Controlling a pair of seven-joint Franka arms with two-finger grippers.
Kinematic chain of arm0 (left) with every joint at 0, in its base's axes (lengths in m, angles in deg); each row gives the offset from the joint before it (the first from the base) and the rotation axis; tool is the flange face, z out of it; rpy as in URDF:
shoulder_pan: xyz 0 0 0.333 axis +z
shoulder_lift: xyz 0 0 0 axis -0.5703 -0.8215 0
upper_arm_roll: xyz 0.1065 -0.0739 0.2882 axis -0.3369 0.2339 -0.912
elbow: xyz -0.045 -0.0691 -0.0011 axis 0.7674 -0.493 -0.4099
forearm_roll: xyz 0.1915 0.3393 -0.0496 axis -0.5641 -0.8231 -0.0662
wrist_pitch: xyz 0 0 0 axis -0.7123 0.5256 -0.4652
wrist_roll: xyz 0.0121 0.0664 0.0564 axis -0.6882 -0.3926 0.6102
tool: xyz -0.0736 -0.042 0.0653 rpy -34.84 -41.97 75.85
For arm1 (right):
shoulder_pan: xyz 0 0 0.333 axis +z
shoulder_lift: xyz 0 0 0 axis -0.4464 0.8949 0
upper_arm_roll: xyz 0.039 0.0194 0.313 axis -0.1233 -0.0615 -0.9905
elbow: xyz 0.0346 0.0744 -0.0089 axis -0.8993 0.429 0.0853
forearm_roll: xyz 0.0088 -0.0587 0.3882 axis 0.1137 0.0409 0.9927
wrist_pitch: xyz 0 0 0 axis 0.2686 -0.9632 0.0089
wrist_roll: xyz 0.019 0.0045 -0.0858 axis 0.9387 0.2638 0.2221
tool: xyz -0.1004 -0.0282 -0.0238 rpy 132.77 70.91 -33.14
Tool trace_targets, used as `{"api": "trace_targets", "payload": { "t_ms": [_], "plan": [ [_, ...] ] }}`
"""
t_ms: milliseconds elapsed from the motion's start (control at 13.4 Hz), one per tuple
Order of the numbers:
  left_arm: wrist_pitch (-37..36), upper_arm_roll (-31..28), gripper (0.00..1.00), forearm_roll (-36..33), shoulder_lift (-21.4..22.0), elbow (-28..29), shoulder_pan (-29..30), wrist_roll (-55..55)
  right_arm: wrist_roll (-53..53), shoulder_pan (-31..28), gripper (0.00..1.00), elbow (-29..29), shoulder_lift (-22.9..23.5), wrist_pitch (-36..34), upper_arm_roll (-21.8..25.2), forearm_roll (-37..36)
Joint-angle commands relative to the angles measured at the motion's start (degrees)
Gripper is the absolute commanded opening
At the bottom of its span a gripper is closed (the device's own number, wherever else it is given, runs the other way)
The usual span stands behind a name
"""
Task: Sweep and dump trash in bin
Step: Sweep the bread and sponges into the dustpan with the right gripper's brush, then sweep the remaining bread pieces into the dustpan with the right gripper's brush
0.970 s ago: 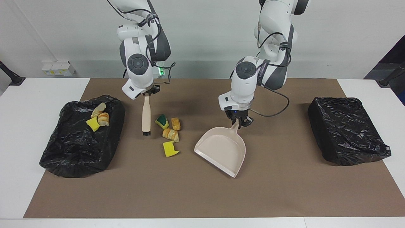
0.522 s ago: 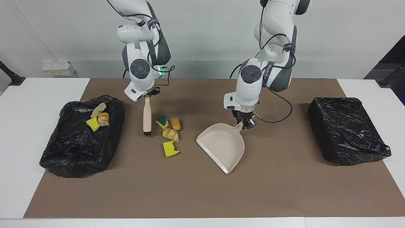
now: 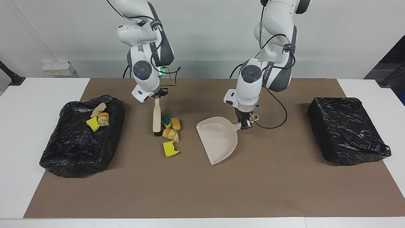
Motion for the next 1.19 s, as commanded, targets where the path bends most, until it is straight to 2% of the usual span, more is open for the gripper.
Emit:
{"api": "trace_targets", "payload": {
  "t_ms": [0,448,746,896,1045,1119],
  "plan": [
    [2.01,0.23,0.00,-1.15,2.85,4.24,0.21,4.42,-0.43,0.47,0.00,0.84,0.24,2.92,-0.33,3.22],
    [3.85,0.32,0.00,-2.90,4.87,8.02,-1.37,5.40,-2.97,7.22,0.00,-2.23,4.54,7.49,-0.33,13.41],
    [8.85,0.32,0.00,-5.09,7.16,13.55,-2.61,5.31,-3.95,12.24,0.00,-3.63,5.86,13.55,-0.42,24.21],
    [10.09,0.32,0.00,-5.10,7.78,14.87,-2.61,5.14,-3.86,14.17,0.00,-7.49,7.35,13.30,-0.42,28.35],
    [11.06,0.41,0.00,-5.10,7.78,15.05,-1.99,4.78,-3.95,13.66,0.00,-9.70,6.84,11.55,-0.42,29.07],
    [11.15,0.41,0.00,-5.02,7.69,15.05,-1.82,4.52,-3.86,13.39,0.00,-11.01,6.22,8.32,0.10,27.94]
  ]
}}
